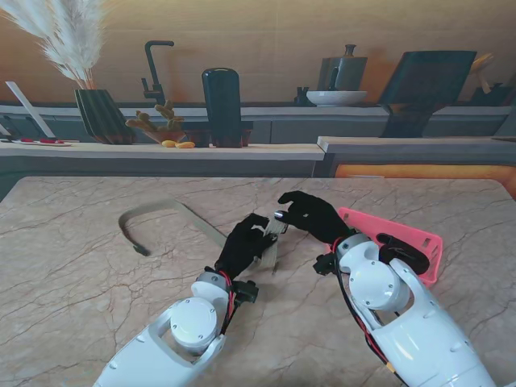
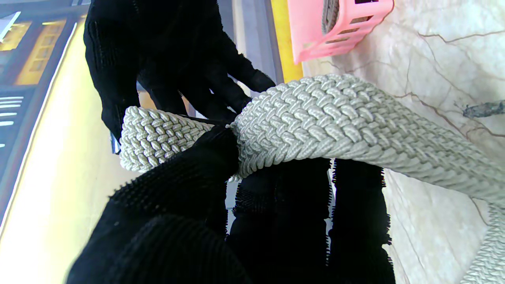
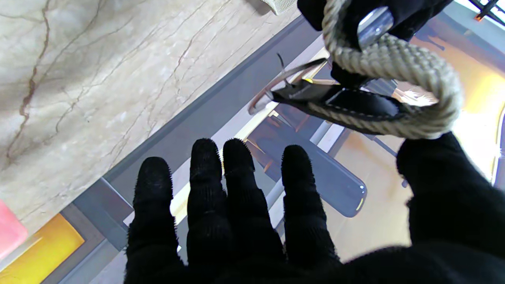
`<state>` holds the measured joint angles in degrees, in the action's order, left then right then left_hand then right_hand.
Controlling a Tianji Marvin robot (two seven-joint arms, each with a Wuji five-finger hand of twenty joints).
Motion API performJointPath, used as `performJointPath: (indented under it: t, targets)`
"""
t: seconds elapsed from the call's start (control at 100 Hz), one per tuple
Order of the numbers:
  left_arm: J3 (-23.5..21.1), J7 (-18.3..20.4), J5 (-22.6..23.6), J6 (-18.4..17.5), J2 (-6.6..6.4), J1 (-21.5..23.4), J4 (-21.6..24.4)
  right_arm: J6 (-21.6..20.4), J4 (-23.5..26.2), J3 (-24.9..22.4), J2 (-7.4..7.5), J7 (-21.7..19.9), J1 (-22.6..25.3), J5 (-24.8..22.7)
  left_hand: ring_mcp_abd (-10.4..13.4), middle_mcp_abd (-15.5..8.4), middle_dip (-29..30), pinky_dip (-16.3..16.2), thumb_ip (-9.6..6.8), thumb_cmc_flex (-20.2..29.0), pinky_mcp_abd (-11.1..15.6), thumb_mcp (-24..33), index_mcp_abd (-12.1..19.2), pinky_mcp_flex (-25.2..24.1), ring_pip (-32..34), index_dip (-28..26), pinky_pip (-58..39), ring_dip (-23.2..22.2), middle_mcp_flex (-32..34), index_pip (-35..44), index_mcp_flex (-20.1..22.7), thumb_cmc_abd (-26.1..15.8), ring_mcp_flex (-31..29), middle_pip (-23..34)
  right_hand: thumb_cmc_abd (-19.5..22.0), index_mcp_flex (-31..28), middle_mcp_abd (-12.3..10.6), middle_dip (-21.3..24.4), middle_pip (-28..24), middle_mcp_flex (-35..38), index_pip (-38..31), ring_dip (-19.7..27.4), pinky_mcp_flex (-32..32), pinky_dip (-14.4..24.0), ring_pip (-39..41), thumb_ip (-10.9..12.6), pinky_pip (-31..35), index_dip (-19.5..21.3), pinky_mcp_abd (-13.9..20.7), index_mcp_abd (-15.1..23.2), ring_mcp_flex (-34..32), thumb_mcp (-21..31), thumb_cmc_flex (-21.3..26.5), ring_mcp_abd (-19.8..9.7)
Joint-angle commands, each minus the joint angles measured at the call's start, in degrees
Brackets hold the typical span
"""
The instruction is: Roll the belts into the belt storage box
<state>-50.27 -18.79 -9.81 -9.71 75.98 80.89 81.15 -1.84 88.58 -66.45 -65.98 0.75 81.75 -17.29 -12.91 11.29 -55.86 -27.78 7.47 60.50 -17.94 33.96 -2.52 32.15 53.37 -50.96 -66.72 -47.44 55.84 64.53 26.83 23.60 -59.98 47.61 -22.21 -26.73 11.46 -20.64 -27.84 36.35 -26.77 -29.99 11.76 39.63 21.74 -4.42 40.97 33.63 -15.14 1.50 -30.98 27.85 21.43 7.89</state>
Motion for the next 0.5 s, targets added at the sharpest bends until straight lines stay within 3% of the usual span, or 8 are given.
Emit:
performJointPath:
  t: [0.0,0.21,0.26,0.38,0.49]
  targets:
    - [-0.2,0.2,-0.6,0.2,0.03,0.6,1.0,-1.5,-0.5,-0.1,0.05,0.8,0.6,-0.7,-0.3,-3.1,-2.0,-1.2,-4.98,4.6,-1.0,3.4,6.7,-0.4,1.6,-2.4,-1.4,-1.5,1.7,3.7,4.7,-7.7,-0.3,1.3,2.6,2.0,-1.8,-0.4,0.4,-0.8,0.3,-1.2,0.9,1.7,-0.4,1.4,-0.3,0.6,1.9,2.0,-1.8,-0.2,-2.8,-2.1]
    - [-0.3,-0.6,-1.1,0.5,0.29,0.9,1.3,-5.4,-2.2,0.5,-0.74,7.4,0.6,-5.2,-0.2,-3.2,-2.3,-1.5,-4.99,5.0,-0.9,3.0,6.3,-0.7,1.1,-2.6,-1.1,-1.4,1.4,3.2,4.3,-7.7,0.2,1.0,4.8,2.6,-2.8,-1.3,-2.1,-0.4,-1.5,-3.2,2.4,3.4,2.2,1.0,0.7,0.5,2.1,1.3,-3.2,-2.2,-3.6,-2.8]
    - [-0.3,-1.0,-0.9,0.6,0.35,0.9,1.3,-7.5,-2.9,0.6,-0.79,8.7,0.4,-6.6,-0.2,-3.2,-2.3,-1.5,-4.98,5.0,-0.9,2.9,6.2,-0.8,1.0,-2.7,-1.0,-1.4,1.3,3.2,4.3,-7.8,0.3,0.9,3.7,2.8,-3.2,-1.2,-2.3,-0.5,-1.6,-3.4,2.3,3.5,2.5,0.9,0.8,0.5,2.2,1.3,-3.3,-2.4,-4.5,-3.1]
    - [-0.4,-1.6,-0.4,0.8,0.47,0.9,1.3,-13.6,-5.0,0.9,-0.57,11.7,0.0,-11.7,-0.2,-3.2,-2.4,-1.5,-4.93,5.1,-0.8,2.6,6.3,-1.0,0.8,-2.9,-0.9,-1.3,1.1,2.9,3.9,-7.9,0.5,0.8,-1.9,3.8,-4.4,-0.4,-2.7,-1.4,-3.2,-2.9,3.0,3.2,2.5,0.4,0.9,-0.5,2.5,1.4,-3.5,4.4,-9.2,-4.3]
    - [-0.4,-2.2,0.1,0.9,0.57,0.8,1.2,-18.0,-6.1,1.2,-0.14,13.7,-0.4,-16.3,-0.1,-3.2,-2.4,-1.5,-4.92,5.3,-0.7,2.3,6.2,-1.2,0.7,-3.2,-0.8,-1.3,0.9,2.8,3.8,-8.1,0.7,0.8,-5.7,3.0,-5.0,-0.4,-2.9,-0.8,-3.9,-2.8,4.1,3.1,2.7,0.4,1.3,-0.6,2.8,1.4,-4.8,5.9,-8.4,-4.7]
